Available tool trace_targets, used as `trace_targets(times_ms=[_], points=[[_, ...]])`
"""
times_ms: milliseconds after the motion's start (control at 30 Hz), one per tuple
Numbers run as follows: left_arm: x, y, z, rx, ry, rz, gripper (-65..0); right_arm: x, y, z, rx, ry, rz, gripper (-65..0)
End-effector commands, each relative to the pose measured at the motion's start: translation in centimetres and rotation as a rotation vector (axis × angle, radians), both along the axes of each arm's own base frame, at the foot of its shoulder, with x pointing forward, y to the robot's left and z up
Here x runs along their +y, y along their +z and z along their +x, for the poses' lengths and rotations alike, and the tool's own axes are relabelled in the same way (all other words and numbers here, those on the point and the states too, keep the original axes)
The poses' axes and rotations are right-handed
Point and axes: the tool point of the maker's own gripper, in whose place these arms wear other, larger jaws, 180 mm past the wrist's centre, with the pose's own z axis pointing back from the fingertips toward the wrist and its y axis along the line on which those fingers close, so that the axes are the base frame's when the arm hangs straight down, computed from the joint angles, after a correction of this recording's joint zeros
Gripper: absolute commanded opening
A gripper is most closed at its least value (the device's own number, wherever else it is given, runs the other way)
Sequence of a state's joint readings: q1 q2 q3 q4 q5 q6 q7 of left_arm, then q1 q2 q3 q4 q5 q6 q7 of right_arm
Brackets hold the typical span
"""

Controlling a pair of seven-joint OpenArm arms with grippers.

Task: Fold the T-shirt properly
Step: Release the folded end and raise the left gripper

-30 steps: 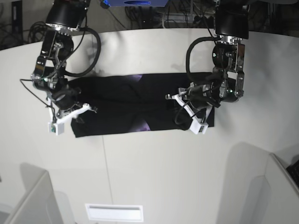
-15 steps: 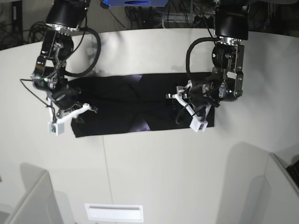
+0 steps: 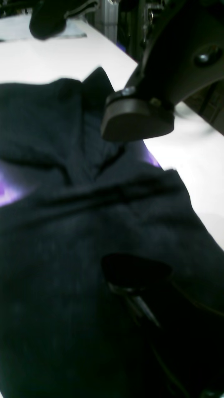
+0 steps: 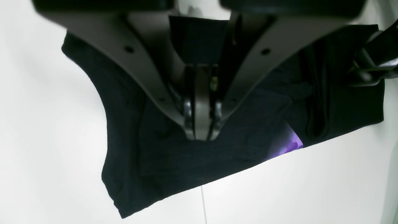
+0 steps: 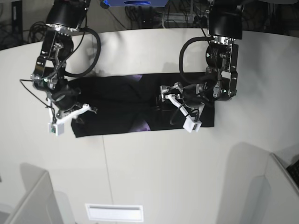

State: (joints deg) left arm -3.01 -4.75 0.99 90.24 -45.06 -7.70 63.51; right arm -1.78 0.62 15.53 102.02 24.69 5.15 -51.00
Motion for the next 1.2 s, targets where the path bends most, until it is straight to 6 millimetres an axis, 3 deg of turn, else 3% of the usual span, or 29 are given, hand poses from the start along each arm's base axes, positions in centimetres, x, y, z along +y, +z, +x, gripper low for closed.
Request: trace_targets(times_ms=[0, 67, 133, 233, 267, 300, 367, 433, 500, 800, 967, 1167], points=[[-0.2, 1.6, 1.1, -0.056, -0.002, -0.017, -10.9, -0.3, 1.6, 1.0, -0.057, -0.004, -0.003, -65.0], [0.1, 2.1, 1.2, -0.071, 0.005, -0.016, -11.4, -0.7, 1.6, 1.0, -0.055, -0.009, -0.015, -65.0], [0.6, 3.0, 1.3, -0.106, 0.008, -0.006, -18.3, -1.7, 1.6, 0.9, -0.049, -0.007, -0.041, -65.0], [5.4, 3.1, 0.7, -0.121, 0.078, 0.069, -45.9, -2.2, 1.6, 0.9, -0.007, 0.002, -0.049, -65.0], [7.1, 3.2, 0.5, -0.125, 0.117, 0.086, -58.1, -2.5, 1.5, 0.8, 0.019, -0.003, -0.042, -56.9], [9.0, 3.4, 0.3, -0.129, 0.162, 0.104, -65.0, -2.7, 1.5, 0.7, 0.039, -0.004, -0.037, -46.1], [12.6, 3.4, -0.2, -0.125, 0.252, 0.135, -65.0, -3.2, 1.8, 1.1, 0.062, -0.011, -0.026, -28.2], [15.7, 3.6, -1.0, -0.127, 0.302, 0.185, -65.0, -3.7, 1.8, 1.4, 0.081, -0.018, -0.020, -21.2], [18.6, 3.4, -2.0, -0.117, 0.331, 0.246, -65.0, -4.0, 1.2, 2.0, 0.109, -0.017, -0.002, -20.9], [26.2, 4.2, -4.3, -0.203, 0.364, 0.495, -65.0, -7.7, -3.7, 2.9, 0.272, -0.017, 0.044, -20.9], [26.4, 2.3, -4.8, -0.222, 0.318, 0.621, -65.0, -7.8, -4.9, 2.2, 0.312, -0.019, 0.057, -20.7], [25.7, -0.2, -4.8, -0.201, 0.313, 0.587, -65.0, -5.6, -6.8, 1.5, 0.350, -0.001, 0.213, -21.0]])
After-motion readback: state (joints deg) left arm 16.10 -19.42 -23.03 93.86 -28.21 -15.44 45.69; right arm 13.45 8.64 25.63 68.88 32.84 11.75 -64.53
